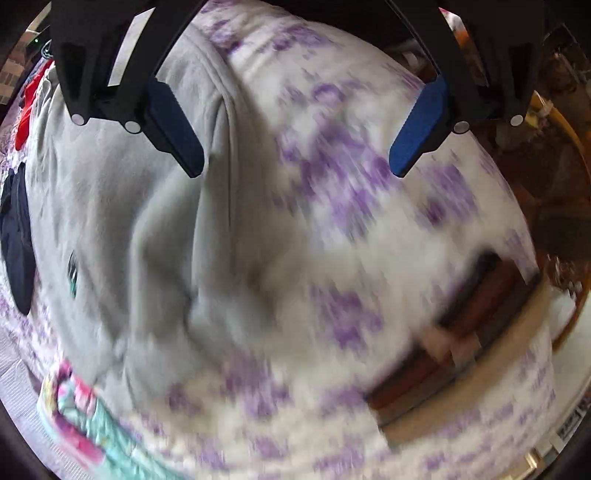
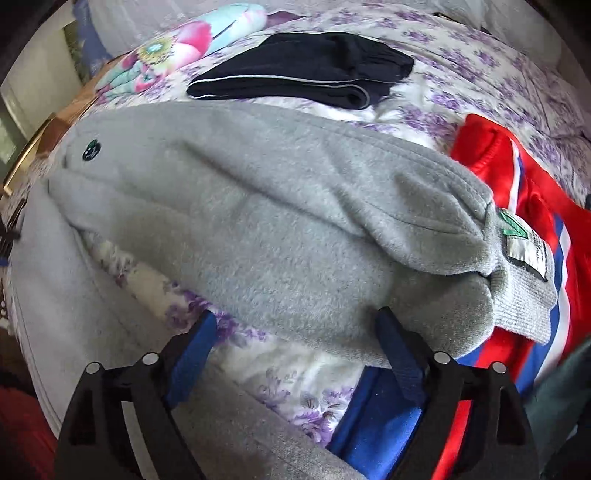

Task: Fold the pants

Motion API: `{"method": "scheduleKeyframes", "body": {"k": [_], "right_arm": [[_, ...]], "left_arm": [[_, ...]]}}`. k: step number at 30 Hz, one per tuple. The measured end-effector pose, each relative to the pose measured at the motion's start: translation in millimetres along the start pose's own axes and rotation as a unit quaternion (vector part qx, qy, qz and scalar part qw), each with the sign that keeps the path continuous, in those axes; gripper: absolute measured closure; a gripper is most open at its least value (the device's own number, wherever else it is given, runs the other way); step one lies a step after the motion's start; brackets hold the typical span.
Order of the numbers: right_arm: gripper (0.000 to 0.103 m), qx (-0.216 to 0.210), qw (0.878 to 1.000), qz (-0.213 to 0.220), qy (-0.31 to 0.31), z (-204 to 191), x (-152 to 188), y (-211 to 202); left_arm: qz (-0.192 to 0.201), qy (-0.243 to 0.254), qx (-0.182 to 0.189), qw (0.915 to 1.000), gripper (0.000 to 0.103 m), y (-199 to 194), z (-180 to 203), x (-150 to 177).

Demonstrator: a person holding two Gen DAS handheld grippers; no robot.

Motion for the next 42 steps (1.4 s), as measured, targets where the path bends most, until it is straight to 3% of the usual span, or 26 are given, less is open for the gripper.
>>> {"method": "scheduleKeyframes", "body": {"k": [2, 4, 9, 10, 12, 18, 21, 24, 26, 27, 28, 30, 33, 35, 39, 42], "right_arm": [[0.003, 0.011, 1.000, -0.003, -0.010, -5, -1, 3], [0.003, 0.045, 0.999, 0.003, -0.025, -11, -2, 9], [0.006, 0.026, 1.000, -0.003, 0.005, -8, -13, -7], [0.012, 0.004, 1.000, 0.010, 0.010, -11, -20, -17], [0.013, -0.020, 0.999, 0.043, 0.006, -18, -39, -38], [0.013, -0.033, 0.996, 0.066, -0.054, -38, -116, -51], [0.016, -0.035, 0.993, 0.064, -0.091, -50, -151, -41], [0.021, -0.034, 0.989, 0.049, -0.136, -63, -180, -23], [0.026, -0.032, 0.986, 0.028, -0.160, -70, -196, -3], [0.028, -0.034, 0.985, 0.018, -0.165, -70, -200, 4], [0.030, -0.035, 0.985, 0.006, -0.169, -70, -205, 14], [0.035, -0.045, 0.984, -0.017, -0.173, -71, -210, 31], [0.059, -0.037, 0.981, -0.022, -0.188, -78, -206, 37], [0.090, 0.001, 0.977, -0.017, -0.214, -87, -198, 27], [0.095, 0.010, 0.980, 0.013, -0.197, -94, -181, -13], [0.095, 0.016, 0.979, 0.045, -0.199, -110, -158, -49]], "left_arm": [[0.017, 0.014, 0.014, 0.9997, 0.005, -18, -1, -25], [0.032, 0.036, 0.018, 0.9987, 0.005, -32, 6, -53], [0.076, 0.105, -0.005, 0.9916, 0.007, -55, 45, -122], [0.082, 0.122, -0.011, 0.9891, 0.012, -55, 56, -134], [0.083, 0.153, -0.017, 0.9845, 0.022, -49, 75, -151], [0.086, 0.230, -0.052, 0.9680, 0.026, -28, 121, -187], [0.067, 0.258, -0.059, 0.9620, 0.038, -8, 139, -200], [0.030, 0.274, -0.035, 0.9606, 0.060, 7, 148, -205], [0.033, 0.290, -0.030, 0.9561, 0.075, 8, 152, -207], [0.031, 0.296, -0.029, 0.9543, 0.093, 8, 153, -207], [0.028, 0.300, -0.027, 0.9533, 0.097, 9, 154, -208], [0.023, 0.304, -0.015, 0.9522, 0.100, 8, 156, -210], [0.022, 0.303, -0.004, 0.9528, 0.101, 3, 156, -212], [0.024, 0.296, 0.014, 0.9548, 0.102, -5, 155, -212], [0.030, 0.290, 0.050, 0.9552, 0.103, -21, 151, -209], [0.035, 0.291, 0.051, 0.9546, 0.103, -34, 148, -202]]}}
Point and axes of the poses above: each gripper's, at about its wrist camera, not at the fingertips, and y roughly the way its jaws point, z to its right, x to its underside, the point moved 7 cm from there along y, roughly the way its jaws point, and after that the axes turned 13 degrees about -z, right-handed, at the moved point
